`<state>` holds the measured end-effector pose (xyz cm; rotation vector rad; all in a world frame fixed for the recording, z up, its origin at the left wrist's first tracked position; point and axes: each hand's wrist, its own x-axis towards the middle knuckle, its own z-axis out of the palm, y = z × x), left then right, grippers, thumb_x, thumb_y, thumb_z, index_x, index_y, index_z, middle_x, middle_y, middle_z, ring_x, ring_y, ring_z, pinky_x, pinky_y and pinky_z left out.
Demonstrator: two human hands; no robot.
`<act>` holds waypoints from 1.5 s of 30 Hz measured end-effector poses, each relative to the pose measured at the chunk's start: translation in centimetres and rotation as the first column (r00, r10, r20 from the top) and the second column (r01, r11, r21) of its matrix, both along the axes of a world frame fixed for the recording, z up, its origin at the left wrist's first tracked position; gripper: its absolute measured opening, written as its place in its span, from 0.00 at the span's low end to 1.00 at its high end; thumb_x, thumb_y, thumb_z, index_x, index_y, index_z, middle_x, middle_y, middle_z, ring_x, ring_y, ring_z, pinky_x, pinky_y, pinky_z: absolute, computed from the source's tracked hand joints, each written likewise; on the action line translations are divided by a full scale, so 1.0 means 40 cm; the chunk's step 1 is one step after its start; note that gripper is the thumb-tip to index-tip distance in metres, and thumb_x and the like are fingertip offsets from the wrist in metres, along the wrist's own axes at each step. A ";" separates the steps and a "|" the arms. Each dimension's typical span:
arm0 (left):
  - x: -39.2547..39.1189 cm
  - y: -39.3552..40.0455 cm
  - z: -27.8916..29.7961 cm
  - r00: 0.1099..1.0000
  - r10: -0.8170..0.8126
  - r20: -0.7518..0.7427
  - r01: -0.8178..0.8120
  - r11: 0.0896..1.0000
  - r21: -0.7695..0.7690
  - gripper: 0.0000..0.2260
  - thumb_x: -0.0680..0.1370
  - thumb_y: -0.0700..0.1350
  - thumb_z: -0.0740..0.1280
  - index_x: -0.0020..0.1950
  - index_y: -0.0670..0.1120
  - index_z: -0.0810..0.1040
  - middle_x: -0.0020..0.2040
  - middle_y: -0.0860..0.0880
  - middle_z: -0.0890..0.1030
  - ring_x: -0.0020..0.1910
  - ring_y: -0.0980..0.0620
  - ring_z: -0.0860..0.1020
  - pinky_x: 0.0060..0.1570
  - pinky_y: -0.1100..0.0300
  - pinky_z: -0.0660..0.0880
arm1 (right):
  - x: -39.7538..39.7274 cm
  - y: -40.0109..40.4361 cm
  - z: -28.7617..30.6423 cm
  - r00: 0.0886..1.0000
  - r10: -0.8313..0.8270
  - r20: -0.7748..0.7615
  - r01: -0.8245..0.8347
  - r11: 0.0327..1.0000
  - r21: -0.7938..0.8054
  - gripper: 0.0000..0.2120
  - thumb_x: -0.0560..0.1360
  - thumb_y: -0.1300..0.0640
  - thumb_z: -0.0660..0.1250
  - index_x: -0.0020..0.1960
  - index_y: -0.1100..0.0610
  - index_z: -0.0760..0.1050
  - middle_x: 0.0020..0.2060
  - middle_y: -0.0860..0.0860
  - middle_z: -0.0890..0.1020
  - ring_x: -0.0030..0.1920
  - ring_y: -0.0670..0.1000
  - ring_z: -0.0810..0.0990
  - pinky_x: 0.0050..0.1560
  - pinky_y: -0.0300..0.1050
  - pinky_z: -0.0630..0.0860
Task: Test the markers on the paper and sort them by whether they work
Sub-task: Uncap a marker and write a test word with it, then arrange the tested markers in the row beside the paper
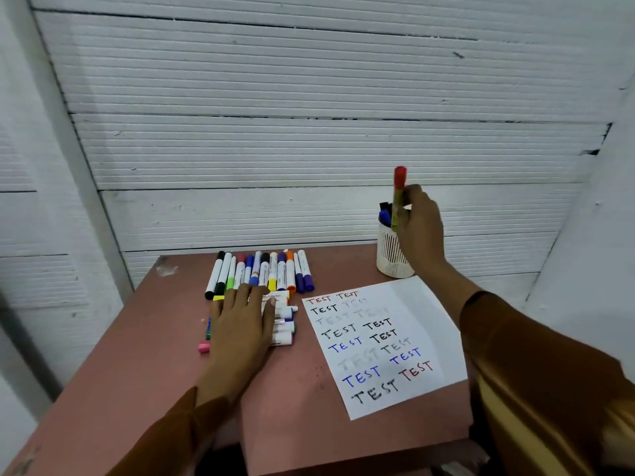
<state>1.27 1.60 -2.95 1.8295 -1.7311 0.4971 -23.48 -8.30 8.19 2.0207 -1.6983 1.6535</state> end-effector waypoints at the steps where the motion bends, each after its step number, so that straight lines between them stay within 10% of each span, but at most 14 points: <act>1: 0.000 0.000 0.000 1.000 0.004 0.004 -0.004 1.000 0.003 0.19 0.76 0.52 0.51 0.51 0.45 0.79 0.47 0.45 0.80 0.45 0.44 0.77 0.46 0.49 0.74 | -0.001 -0.010 0.011 0.998 -0.009 0.057 0.009 1.000 -0.014 0.08 0.79 0.61 0.59 0.56 0.62 0.72 0.51 0.57 0.79 0.50 0.57 0.77 0.44 0.44 0.71; 6: 0.003 -0.009 -0.009 1.000 0.002 -0.008 -0.002 1.000 0.007 0.19 0.76 0.53 0.50 0.51 0.46 0.78 0.47 0.46 0.80 0.45 0.46 0.77 0.47 0.50 0.72 | 0.000 -0.049 0.038 0.974 -0.040 0.225 0.051 0.998 -0.041 0.07 0.79 0.60 0.59 0.56 0.62 0.70 0.51 0.56 0.79 0.50 0.55 0.77 0.46 0.45 0.72; 13: 0.000 -0.012 -0.007 1.000 0.011 0.006 -0.011 0.999 0.040 0.17 0.76 0.52 0.54 0.49 0.46 0.79 0.46 0.46 0.81 0.44 0.46 0.78 0.44 0.50 0.75 | -0.021 -0.090 -0.036 0.906 -0.338 -0.254 0.392 0.896 0.207 0.11 0.80 0.57 0.57 0.59 0.60 0.72 0.52 0.60 0.79 0.58 0.60 0.70 0.57 0.53 0.62; 20: 0.002 -0.016 -0.016 1.000 -0.001 0.009 0.001 1.000 0.003 0.17 0.76 0.52 0.53 0.48 0.46 0.79 0.45 0.47 0.80 0.43 0.46 0.77 0.44 0.50 0.74 | -0.011 -0.086 -0.046 0.919 -0.343 -0.196 0.378 0.907 0.184 0.15 0.78 0.54 0.60 0.63 0.59 0.72 0.59 0.57 0.76 0.62 0.59 0.68 0.59 0.53 0.61; 23: 0.003 -0.017 -0.017 1.000 -0.006 0.014 0.006 1.000 -0.029 0.18 0.76 0.52 0.52 0.47 0.46 0.79 0.44 0.47 0.80 0.41 0.47 0.77 0.42 0.51 0.74 | 0.039 -0.047 -0.057 0.984 -0.167 -0.068 0.166 0.986 -0.021 0.11 0.77 0.59 0.62 0.58 0.59 0.74 0.55 0.57 0.77 0.57 0.59 0.73 0.57 0.53 0.67; 26: 0.002 -0.017 -0.020 1.000 -0.005 0.014 0.006 0.999 -0.041 0.17 0.76 0.52 0.53 0.48 0.46 0.79 0.44 0.47 0.80 0.42 0.46 0.78 0.42 0.51 0.74 | 0.110 -0.002 -0.111 0.975 0.187 -0.124 -0.168 0.975 0.146 0.07 0.76 0.62 0.61 0.50 0.60 0.76 0.49 0.57 0.79 0.50 0.57 0.77 0.50 0.50 0.75; 31: 0.002 -0.018 -0.023 1.000 -0.025 0.007 0.025 0.998 -0.059 0.18 0.76 0.52 0.51 0.48 0.46 0.79 0.44 0.47 0.80 0.42 0.46 0.78 0.43 0.51 0.74 | 0.166 0.042 -0.202 0.795 0.297 -0.529 0.027 0.854 0.520 0.10 0.77 0.58 0.60 0.56 0.56 0.75 0.56 0.56 0.75 0.60 0.58 0.71 0.58 0.47 0.67; 45: 0.006 -0.023 -0.025 0.999 -0.050 -0.010 0.050 0.999 0.004 0.18 0.77 0.52 0.51 0.50 0.46 0.78 0.47 0.47 0.80 0.45 0.46 0.77 0.46 0.50 0.72 | 0.230 0.020 -0.172 0.837 0.353 -0.419 -0.058 0.818 0.573 0.14 0.78 0.60 0.58 0.61 0.52 0.75 0.56 0.54 0.79 0.55 0.55 0.76 0.54 0.47 0.72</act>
